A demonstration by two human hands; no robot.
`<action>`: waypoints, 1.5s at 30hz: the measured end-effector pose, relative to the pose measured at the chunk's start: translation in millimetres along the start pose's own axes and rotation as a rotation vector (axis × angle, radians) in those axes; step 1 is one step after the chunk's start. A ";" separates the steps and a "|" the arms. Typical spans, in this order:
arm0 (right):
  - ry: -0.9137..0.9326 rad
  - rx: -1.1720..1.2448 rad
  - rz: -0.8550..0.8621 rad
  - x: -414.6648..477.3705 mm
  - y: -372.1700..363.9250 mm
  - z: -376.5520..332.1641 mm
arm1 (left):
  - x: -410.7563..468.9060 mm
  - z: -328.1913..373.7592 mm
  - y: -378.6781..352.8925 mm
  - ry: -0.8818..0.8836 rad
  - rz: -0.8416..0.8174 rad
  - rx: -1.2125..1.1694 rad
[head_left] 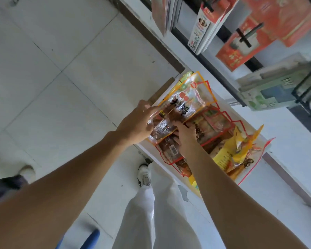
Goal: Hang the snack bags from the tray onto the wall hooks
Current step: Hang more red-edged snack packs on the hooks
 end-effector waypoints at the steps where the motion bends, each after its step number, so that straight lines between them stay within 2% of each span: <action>1: -0.010 0.034 0.005 -0.8 -0.2 0.8 | -1.9 -0.6 0.1 0.003 0.003 -0.018; 6: 0.089 0.059 -0.048 -24.4 -3.7 -4.0 | -10.2 -9.5 6.1 0.062 -0.024 -0.119; 10: 0.252 -0.131 -0.058 -51.8 3.6 -17.0 | -23.3 -9.7 0.8 0.288 -0.056 -0.486; 13: 0.302 -0.179 -0.050 -65.5 18.7 -24.2 | -34.9 4.2 1.4 0.307 -0.083 -0.587; 20: 0.396 -0.139 -0.145 -131.9 72.0 -19.4 | -78.9 53.5 39.3 0.173 -0.144 -0.554; 24: 0.562 -0.200 -0.255 -203.8 99.8 -14.3 | -115.9 94.1 73.0 0.183 -0.174 -0.802; 28: 0.728 -0.162 -0.245 -271.1 141.2 -22.8 | -145.5 159.1 121.2 0.029 -0.146 -0.968; 30: 0.809 -0.119 -0.253 -296.4 160.2 -23.3 | -162.7 189.6 139.6 -0.055 -0.188 -0.970; 33: 0.915 -0.112 -0.177 -331.6 194.8 -18.8 | -189.3 234.8 155.1 -0.154 -0.274 -0.861; 35: 0.944 -0.069 -0.189 -347.9 219.4 -18.7 | -204.1 264.5 162.8 -0.206 -0.251 -0.822; 39: 1.067 0.044 -0.104 -390.6 279.7 -25.0 | -232.5 332.0 172.9 -0.307 -0.153 -0.776; 43: 1.210 0.228 -0.014 -416.4 349.7 -15.1 | -261.6 395.9 159.5 -0.368 -0.219 -0.782; 45: 1.264 0.313 0.124 -423.1 384.8 -2.8 | -275.1 423.1 146.2 -0.369 -0.227 -0.760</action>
Point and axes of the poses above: each hand's wrist, its own x-axis towards the middle knuckle, its own y-axis out of the back of the hand, z = x × y, the point moved 4 cm from there along x, towards the middle knuckle, and after that the axes turned 9 degrees about x, right-handed, at the moved point
